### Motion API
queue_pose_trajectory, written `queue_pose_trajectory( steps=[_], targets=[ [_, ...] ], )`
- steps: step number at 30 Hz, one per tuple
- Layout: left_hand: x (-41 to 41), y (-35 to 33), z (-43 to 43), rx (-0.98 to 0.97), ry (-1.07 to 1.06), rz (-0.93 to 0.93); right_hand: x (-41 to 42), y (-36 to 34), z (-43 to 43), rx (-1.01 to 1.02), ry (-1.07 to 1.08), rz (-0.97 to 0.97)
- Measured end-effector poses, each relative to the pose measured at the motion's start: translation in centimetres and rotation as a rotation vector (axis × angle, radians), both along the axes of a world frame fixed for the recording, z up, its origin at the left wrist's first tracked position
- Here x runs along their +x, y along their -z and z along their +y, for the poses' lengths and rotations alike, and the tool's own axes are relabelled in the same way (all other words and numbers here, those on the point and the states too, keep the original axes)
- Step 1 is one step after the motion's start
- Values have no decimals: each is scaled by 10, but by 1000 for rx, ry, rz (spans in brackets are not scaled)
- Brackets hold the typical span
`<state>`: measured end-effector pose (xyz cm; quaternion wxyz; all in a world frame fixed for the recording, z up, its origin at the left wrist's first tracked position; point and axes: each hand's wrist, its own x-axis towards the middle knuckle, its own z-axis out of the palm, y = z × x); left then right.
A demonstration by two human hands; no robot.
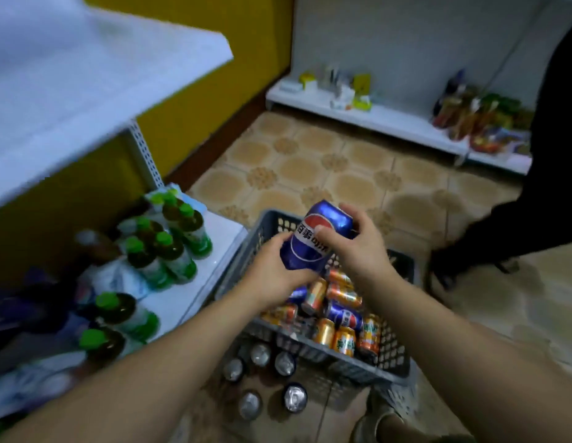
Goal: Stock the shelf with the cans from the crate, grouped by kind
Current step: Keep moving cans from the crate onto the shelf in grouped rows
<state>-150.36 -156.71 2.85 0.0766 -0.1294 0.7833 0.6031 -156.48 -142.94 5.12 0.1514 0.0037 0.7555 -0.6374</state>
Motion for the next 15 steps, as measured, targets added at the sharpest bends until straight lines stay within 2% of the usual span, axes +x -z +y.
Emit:
queue_pose_trajectory(
  steps=[7,9,15],
  targets=[
    [97,-124,-58,-47,-135,142,75,-132,-72,-100,-224,249],
    [135,-154,-77,-112,-200,189,103,-163,-95,-132,-294,312],
    [254,-217,-144,-327,-376,154,192,-233,-171,-188,-539,419]
  ],
)
